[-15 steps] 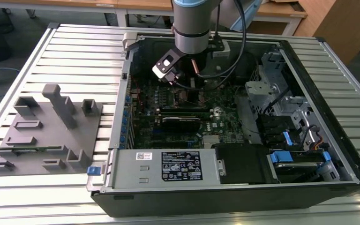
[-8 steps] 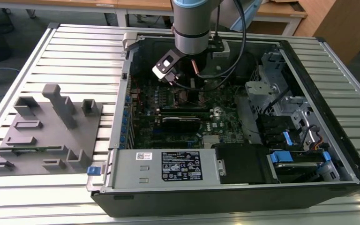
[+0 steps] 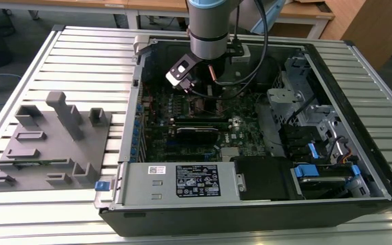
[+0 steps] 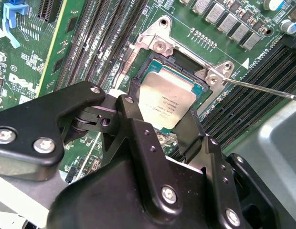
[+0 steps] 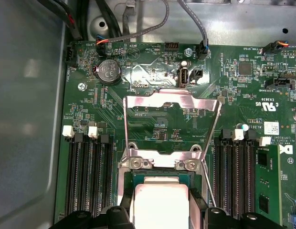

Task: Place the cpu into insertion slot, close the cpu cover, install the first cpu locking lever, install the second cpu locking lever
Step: 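Place the cpu into insertion slot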

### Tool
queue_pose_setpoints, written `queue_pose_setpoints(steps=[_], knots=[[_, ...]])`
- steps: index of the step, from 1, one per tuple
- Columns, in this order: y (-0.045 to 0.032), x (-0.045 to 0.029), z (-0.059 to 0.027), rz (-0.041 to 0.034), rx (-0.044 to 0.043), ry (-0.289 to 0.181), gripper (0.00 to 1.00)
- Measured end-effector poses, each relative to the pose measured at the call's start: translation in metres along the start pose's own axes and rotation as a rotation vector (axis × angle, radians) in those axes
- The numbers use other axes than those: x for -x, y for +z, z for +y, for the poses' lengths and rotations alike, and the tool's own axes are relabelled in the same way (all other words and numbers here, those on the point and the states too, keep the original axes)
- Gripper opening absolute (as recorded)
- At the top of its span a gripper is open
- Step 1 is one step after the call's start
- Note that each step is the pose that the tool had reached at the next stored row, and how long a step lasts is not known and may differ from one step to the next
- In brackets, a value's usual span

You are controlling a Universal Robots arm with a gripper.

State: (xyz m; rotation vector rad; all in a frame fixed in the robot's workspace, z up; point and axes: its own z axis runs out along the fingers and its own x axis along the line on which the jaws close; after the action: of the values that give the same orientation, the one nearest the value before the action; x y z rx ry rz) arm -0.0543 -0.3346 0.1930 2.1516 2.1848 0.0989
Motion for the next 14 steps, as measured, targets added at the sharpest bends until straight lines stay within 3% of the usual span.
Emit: queue_pose_setpoints(steps=[14], knots=[[-0.0024,0.0000,0.0002,0.0002,0.0001,0.000,0.54]])
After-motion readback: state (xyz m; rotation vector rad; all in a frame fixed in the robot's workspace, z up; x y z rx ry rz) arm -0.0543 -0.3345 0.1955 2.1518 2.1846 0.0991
